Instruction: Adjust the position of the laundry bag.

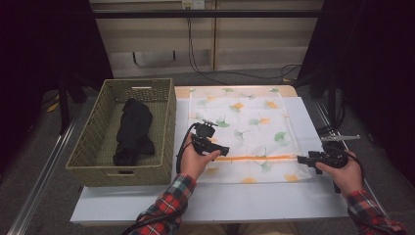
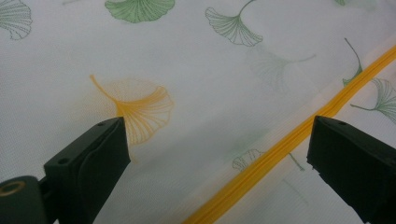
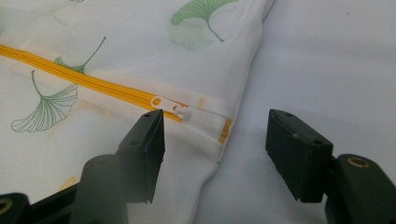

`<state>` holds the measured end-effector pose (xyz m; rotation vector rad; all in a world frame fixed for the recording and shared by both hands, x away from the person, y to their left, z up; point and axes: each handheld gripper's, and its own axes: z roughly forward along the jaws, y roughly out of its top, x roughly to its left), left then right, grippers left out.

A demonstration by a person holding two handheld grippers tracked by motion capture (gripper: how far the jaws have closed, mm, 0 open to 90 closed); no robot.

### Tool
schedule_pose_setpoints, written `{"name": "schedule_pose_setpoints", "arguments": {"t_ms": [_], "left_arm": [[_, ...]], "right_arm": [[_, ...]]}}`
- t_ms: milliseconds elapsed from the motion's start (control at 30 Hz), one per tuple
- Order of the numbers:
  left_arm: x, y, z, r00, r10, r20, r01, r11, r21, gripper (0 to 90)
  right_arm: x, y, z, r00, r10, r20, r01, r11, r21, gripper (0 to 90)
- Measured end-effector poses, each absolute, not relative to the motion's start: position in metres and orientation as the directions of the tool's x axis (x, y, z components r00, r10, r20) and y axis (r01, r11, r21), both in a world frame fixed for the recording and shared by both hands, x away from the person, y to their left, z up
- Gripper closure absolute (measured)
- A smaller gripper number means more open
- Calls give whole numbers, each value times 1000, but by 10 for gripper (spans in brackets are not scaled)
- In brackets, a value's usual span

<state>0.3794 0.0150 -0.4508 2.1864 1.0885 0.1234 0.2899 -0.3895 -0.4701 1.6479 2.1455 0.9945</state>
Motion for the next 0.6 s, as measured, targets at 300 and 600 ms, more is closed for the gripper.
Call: {"name": "schedule_pose_setpoints", "arguments": {"t_ms": [300,600], "left_arm": [[379,13,-452,650,730,-212,673,-423,606,55],[379,13,-454,646,736,-204,675,-425,603,56]], "right_arm": [[292,-388,-474,-338,927,162,746,158,647,443],[290,-379,-475,-365,931,34,715,256,650,544]]}}
